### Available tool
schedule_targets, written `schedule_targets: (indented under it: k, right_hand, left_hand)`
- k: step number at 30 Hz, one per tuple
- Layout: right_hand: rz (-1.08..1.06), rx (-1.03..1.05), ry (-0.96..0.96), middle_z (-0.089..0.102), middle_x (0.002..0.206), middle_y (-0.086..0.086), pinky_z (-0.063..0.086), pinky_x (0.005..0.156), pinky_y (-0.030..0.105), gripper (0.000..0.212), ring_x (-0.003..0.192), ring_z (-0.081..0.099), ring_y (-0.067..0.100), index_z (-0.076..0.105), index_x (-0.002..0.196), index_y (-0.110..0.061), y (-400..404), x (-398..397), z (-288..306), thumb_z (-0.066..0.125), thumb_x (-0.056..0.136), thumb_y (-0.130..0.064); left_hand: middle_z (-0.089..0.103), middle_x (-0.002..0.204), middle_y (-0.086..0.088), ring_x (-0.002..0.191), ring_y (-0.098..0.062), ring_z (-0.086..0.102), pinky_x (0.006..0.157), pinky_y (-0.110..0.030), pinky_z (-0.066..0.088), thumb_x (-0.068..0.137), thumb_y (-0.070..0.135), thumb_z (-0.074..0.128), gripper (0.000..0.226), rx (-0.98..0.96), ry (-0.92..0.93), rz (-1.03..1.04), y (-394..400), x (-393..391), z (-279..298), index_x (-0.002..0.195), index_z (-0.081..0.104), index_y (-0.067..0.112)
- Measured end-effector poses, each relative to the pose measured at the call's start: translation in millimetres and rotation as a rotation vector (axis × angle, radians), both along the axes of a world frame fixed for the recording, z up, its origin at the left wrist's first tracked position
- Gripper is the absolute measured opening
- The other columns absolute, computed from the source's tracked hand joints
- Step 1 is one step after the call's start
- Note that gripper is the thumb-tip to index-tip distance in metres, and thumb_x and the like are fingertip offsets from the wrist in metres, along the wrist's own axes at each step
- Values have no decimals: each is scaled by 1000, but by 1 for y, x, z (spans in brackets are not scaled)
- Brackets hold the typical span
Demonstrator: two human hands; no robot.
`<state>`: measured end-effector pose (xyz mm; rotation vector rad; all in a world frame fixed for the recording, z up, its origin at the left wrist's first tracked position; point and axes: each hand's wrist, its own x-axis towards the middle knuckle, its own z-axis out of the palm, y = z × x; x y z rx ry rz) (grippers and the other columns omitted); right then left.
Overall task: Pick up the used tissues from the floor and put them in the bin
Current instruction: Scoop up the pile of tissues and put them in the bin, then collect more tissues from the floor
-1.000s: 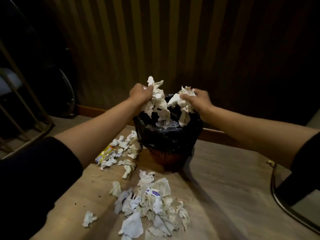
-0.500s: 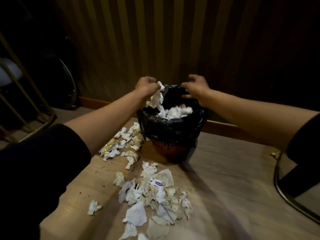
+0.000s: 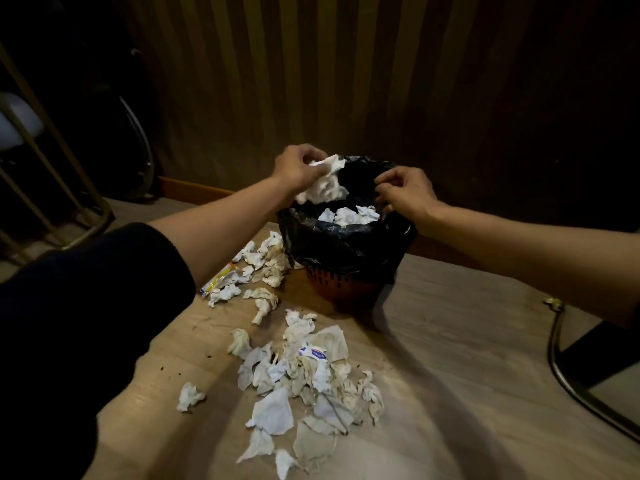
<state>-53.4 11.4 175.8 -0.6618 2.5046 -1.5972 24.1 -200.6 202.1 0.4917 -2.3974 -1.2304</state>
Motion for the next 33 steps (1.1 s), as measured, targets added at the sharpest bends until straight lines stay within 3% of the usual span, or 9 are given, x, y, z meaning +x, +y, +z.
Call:
schedule_targets:
  k: [3, 5, 10, 14, 20, 23, 26, 29, 33]
  right_hand:
    - [-20, 17, 6, 73, 98, 10, 64, 71, 35, 16, 87, 75, 19, 69, 107, -12, -1, -5, 0, 60, 95, -9]
    - [13, 43, 39, 74, 94, 5, 64, 74, 39, 15, 86, 75, 17, 70, 101, -20, 2, -3, -6, 62, 92, -12]
    - [182, 168, 215, 72, 87, -3, 63, 65, 30, 14, 80, 72, 11, 70, 104, -20, 14, 21, -26, 64, 92, -18]
    - [401, 250, 431, 73, 87, -6, 57, 75, 27, 15, 83, 69, 8, 71, 102, -22, 22, 42, -41, 65, 88, -23]
    - [741, 600, 438, 73, 96, -3, 55, 76, 34, 20, 86, 69, 13, 69, 102, -21, 20, 66, -115, 67, 84, -29]
    - [883, 798, 347, 71, 104, 0, 55, 73, 31, 36, 89, 70, 19, 64, 118, -16, 14, 69, -155, 68, 86, -31]
    - [981, 920, 299, 64, 127, 6, 50, 80, 27, 61, 108, 66, 22, 52, 140, -18, 8, 76, -196, 69, 87, -44]
    - [1103, 1069, 363, 41, 148, 10, 50, 95, 38, 94, 126, 51, 31, 30, 151, -28, 0, 89, -230, 69, 75, -69]
    - [1326, 1025, 495, 28, 149, 16, 53, 90, 46, 99, 123, 47, 37, 20, 149, -35, -13, 106, -251, 70, 71, -71]
  left_hand:
    - [61, 135, -2, 125, -18, 56, 106, -28, 44, 91, 24, 68, 44, -173, -116, -130, 14, -3, 0, 134, 58, 22]
    - [60, 137, -5, 126, -20, 56, 105, -23, 41, 92, 20, 65, 47, -287, -124, -156, 20, 4, -2, 138, 55, 18]
    - [72, 113, -3, 103, -16, 68, 91, -29, 55, 90, 24, 64, 32, -531, -88, -173, 20, 50, -15, 121, 65, 15]
    - [75, 94, 3, 82, -10, 69, 76, -30, 58, 87, 22, 63, 18, -600, -138, -196, 21, 94, -37, 103, 71, 21]
    - [74, 83, 6, 75, -17, 70, 70, -35, 58, 81, 27, 60, 14, -686, -501, -300, 15, 150, -106, 90, 69, 23]
    - [74, 93, 2, 88, -20, 69, 75, -33, 56, 84, 29, 64, 20, -675, -706, -353, 22, 173, -137, 101, 67, 20]
    - [70, 106, -2, 98, -25, 66, 76, -34, 55, 86, 40, 65, 34, -668, -874, -404, 34, 190, -166, 113, 62, 20]
    - [62, 122, -10, 108, -32, 62, 83, -38, 54, 86, 48, 63, 51, -635, -1028, -441, 45, 204, -193, 125, 54, 17]
    - [45, 135, -19, 114, -36, 57, 88, -44, 53, 82, 51, 69, 77, -597, -1120, -428, 50, 234, -224, 138, 36, 9]
